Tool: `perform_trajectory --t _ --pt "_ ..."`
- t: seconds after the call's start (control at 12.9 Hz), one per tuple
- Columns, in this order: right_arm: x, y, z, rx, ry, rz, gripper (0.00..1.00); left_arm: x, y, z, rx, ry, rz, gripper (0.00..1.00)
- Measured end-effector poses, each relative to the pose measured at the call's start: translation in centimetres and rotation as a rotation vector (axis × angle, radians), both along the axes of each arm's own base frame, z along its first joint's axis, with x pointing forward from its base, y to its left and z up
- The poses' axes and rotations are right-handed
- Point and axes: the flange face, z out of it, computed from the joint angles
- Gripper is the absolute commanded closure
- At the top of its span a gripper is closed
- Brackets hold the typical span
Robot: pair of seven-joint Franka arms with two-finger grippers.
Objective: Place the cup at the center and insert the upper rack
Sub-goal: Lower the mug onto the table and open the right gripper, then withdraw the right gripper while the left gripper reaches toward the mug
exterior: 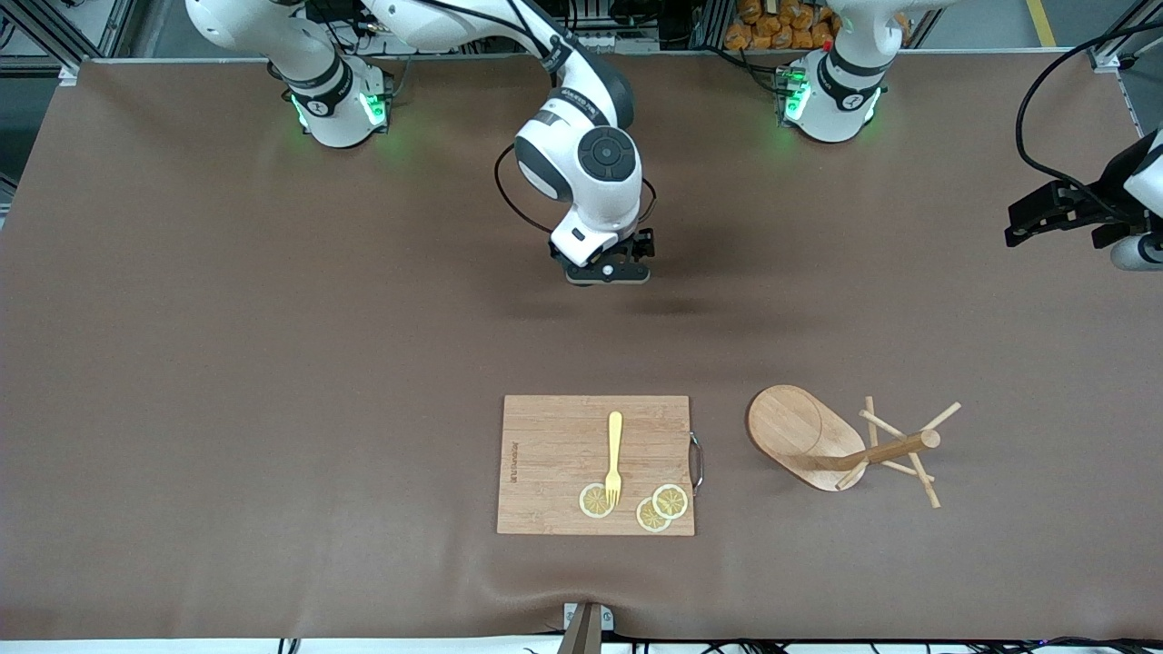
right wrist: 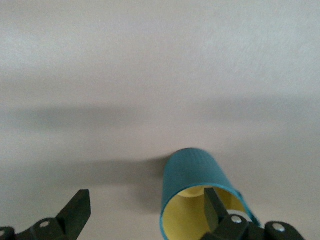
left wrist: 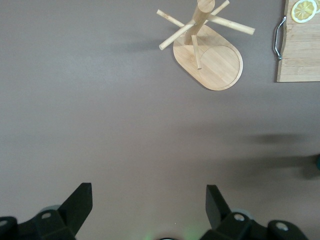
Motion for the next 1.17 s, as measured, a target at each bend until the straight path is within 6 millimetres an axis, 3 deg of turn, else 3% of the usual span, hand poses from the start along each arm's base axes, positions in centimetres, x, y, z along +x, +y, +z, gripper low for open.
perform_trajectory --t 0.16,0.39,0.54,0.78,1.01,1.17 --pt "2.1 -1.9 3.4 -0.008 0.005 0.042 0.00 0.0 -0.1 0.0 0.000 0.000 -0.002 0.00" --pt "7.2 -8.0 12.2 0.022 -0.013 0.040 0.00 0.0 -0.5 0.0 0.000 -0.001 -0.009 0.00" --pt "9.7 -13.3 18.2 0.047 -0.036 0.025 0.00 0.0 -0.6 0.0 0.000 -0.001 -0.004 0.00" --pt "11.7 -21.3 25.4 0.066 -0.060 -0.057 0.00 0.0 -1.2 0.1 0.002 -0.003 0.029 0.00" --pt "13.0 -30.6 30.9 0.064 -0.087 -0.114 0.00 -0.3 -4.7 0.1 0.005 -0.006 0.077 0.00" --pt "13.7 -37.8 33.6 0.050 -0.089 -0.069 0.00 -0.7 -7.4 0.1 0.007 -0.008 0.112 0.00"
